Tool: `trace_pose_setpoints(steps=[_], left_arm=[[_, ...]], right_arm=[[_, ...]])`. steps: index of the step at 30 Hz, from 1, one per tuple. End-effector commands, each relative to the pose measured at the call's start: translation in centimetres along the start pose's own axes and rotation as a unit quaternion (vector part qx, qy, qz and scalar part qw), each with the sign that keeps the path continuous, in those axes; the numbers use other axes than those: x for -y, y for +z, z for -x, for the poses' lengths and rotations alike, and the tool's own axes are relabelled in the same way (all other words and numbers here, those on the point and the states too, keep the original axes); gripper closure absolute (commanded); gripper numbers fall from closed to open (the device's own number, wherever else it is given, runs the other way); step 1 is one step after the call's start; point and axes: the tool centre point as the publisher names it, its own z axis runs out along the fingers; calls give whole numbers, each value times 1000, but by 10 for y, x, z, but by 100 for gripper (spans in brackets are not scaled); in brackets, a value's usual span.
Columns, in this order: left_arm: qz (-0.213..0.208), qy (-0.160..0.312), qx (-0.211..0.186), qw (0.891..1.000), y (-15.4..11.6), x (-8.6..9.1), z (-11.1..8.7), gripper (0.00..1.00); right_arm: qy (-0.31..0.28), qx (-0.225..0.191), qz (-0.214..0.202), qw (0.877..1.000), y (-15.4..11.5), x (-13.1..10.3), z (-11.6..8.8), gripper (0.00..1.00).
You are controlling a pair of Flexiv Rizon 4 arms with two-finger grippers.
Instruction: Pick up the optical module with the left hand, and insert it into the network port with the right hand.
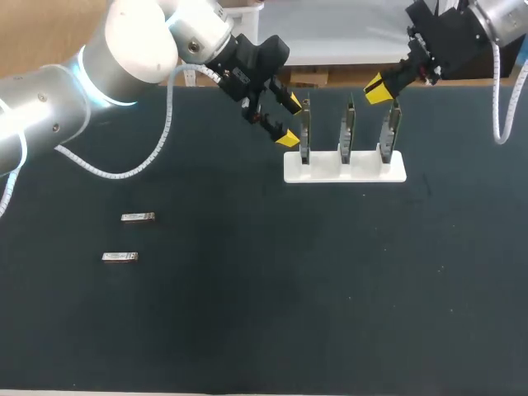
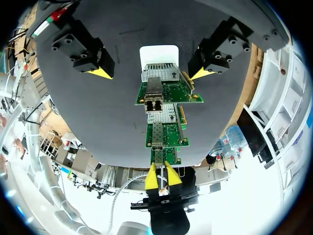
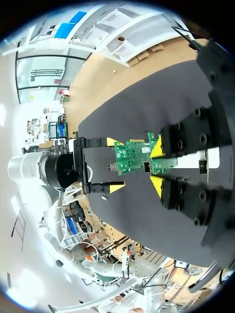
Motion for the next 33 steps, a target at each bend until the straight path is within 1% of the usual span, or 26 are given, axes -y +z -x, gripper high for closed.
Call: trace_pose_setpoints(steps=[1, 17, 20, 22, 24, 28, 31, 33], left_arm=[[-2, 0, -1, 1000, 0, -3, 0, 0], [-2, 0, -1, 1000, 0, -3, 0, 0], [-3, 8, 2, 1000, -3, 0, 0, 0], [0, 10, -9, 1000, -4, 3, -1, 0], [1, 11, -11, 1000, -6, 5, -2, 0], [20, 21, -40, 999, -16, 12, -6, 0], [33, 27, -61, 997, -27, 23, -13, 0], [37, 41, -76, 996, -36, 34, -19, 0]], right_arm=[[0, 0, -2, 1000, 1, -1, 0, 0], [0, 0, -2, 1000, 1, -1, 0, 0], [0, 0, -2, 1000, 1, -1, 0, 0], [0, 0, -2, 1000, 1, -1, 0, 0], [0, 0, -2, 1000, 1, -1, 0, 0], [0, 0, -2, 1000, 1, -1, 0, 0], [0, 0, -2, 1000, 1, -1, 0, 0], [0, 0, -2, 1000, 1, -1, 0, 0]])
